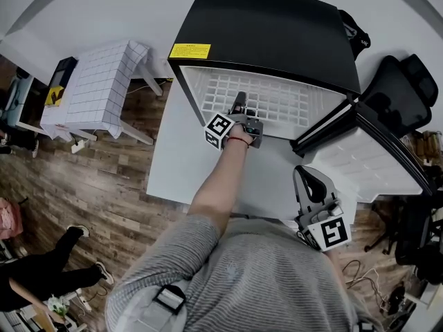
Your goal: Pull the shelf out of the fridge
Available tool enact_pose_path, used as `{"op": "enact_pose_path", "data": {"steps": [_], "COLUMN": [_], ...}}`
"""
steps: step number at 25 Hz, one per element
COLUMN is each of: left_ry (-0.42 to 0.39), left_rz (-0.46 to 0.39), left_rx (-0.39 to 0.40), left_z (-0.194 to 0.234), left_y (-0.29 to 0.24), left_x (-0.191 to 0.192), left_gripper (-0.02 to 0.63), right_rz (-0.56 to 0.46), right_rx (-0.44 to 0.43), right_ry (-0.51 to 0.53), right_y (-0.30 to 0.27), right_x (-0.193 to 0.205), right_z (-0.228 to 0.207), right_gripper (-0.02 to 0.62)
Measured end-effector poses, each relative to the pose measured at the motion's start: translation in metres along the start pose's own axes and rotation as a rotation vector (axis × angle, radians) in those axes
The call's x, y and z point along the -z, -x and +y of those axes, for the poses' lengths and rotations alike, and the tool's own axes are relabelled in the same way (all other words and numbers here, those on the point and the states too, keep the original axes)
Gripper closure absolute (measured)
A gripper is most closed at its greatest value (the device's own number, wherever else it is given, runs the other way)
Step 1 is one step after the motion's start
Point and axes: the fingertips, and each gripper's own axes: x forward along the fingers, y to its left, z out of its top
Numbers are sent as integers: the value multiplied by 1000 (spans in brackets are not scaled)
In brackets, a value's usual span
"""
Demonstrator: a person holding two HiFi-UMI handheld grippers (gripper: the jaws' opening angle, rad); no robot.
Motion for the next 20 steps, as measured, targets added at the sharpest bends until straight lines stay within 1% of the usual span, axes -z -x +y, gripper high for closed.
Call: {"op": "enact_pose_path", "data": {"steps": [4, 7, 9, 10, 13, 14, 17, 20], "left_ry": [2, 2, 3, 2, 4, 6, 4, 9], "left_rz": [-2, -3, -3, -2, -3, -4, -7, -7], "left_rx": [0, -2, -2, 0, 1, 0, 0, -1], "left_z": [0, 1, 1, 1, 0, 1, 1, 0], "left_y": [8, 12, 15, 17, 23, 24, 27, 30], "left_x": [1, 2, 3, 3, 3, 4, 4, 5], "left_gripper": [572, 572, 572, 572, 572, 572, 572, 572], "right_rz": [-35, -7, -8, -18, -93, -95, -23, -12], "right_rx": [-3, -14, -17, -18, -17, -20, -33, -37], "right_ry": [23, 3, 1, 10, 67, 69, 14, 7], "right_y": [0, 1, 2, 2, 2, 2, 4, 5], "right_x": [-6, -1, -1, -3, -13, -13, -4, -3], "right_z": [1, 6, 8, 8, 5, 6, 11, 11], "right_gripper": [583, 583, 583, 581, 583, 583, 583, 583]}}
